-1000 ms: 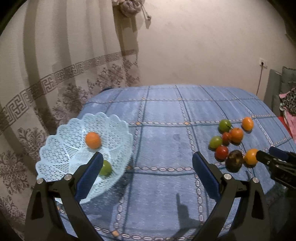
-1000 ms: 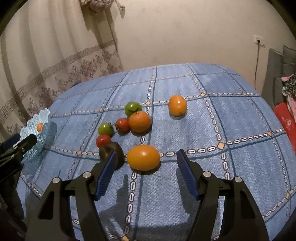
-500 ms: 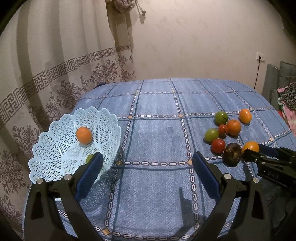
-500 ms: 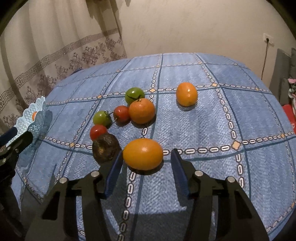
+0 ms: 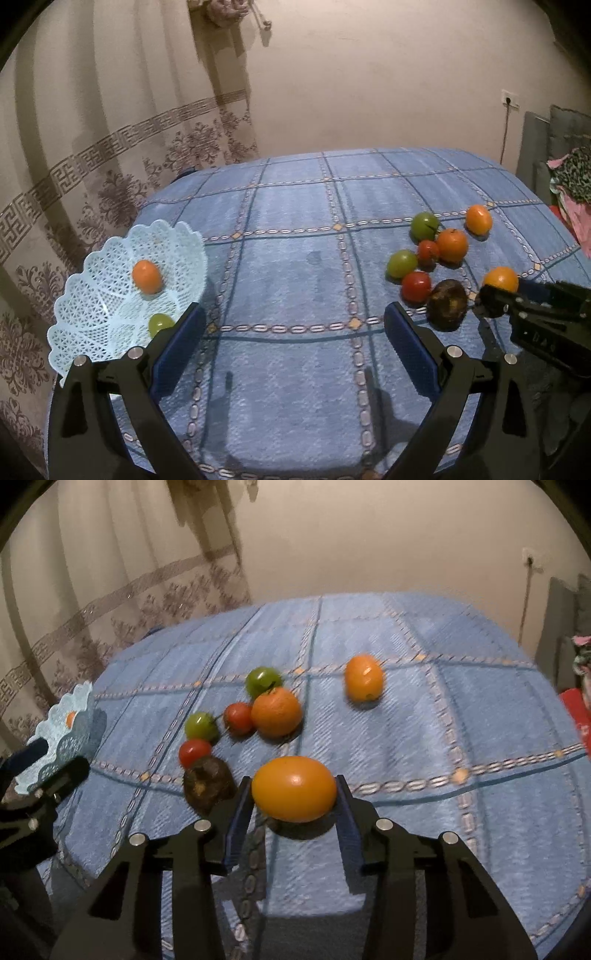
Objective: Organize fruits
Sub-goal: 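Grasp the large orange-yellow fruit with the right gripper while the left grasps the dark brown fruit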
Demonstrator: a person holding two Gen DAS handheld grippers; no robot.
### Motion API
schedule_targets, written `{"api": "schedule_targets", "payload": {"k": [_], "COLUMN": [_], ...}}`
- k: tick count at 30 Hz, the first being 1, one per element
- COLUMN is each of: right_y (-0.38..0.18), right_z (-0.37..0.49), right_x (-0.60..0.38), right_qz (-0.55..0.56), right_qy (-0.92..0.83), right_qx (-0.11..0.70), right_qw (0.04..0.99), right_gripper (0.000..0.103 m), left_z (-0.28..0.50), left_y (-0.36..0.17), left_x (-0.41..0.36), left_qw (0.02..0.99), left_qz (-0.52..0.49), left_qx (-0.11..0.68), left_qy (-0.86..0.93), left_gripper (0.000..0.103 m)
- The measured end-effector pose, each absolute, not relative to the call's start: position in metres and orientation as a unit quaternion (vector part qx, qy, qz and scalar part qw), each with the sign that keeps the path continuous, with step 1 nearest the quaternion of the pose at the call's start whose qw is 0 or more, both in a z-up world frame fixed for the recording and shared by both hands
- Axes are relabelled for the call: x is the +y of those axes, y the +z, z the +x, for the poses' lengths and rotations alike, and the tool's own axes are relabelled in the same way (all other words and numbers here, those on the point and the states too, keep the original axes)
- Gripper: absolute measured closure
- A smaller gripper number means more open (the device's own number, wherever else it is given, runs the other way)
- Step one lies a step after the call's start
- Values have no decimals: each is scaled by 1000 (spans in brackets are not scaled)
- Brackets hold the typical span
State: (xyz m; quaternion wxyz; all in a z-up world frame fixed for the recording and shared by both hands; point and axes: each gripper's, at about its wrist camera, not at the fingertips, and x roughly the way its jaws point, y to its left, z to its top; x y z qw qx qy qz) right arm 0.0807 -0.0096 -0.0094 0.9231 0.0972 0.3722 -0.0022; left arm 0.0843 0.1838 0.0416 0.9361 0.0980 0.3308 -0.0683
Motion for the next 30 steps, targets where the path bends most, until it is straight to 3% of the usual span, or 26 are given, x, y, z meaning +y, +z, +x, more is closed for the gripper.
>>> {"api": "schedule_targets", "payload": {"k": [10,14,24,29,30], "right_y": [2,2,-1,-2,-3], "right_z": [71,70,69,69,69], "right_x": [-52,-58,-58,-54,-53], "right_qz": [131,139,144,141,140], "right_qy": [-69,-77,-78,-77,-77], "right_qx": [349,347,346,348,348], "right_qw": [925,924,924,924,924], "right_gripper": [59,59,59,59,59], "left_z": [93,102,110,117,117], "left_y": [28,16,1,-6,-8], "left_x": [137,124,92,86,86], "left_qw": [922,910,899,892,892], "left_qz": [110,89,93,91,89], "left_qx": [351,382,399,412,412], "left_qy": [-119,-134,-158,-163,-162], "left_gripper": [5,18,20,44,44]}}
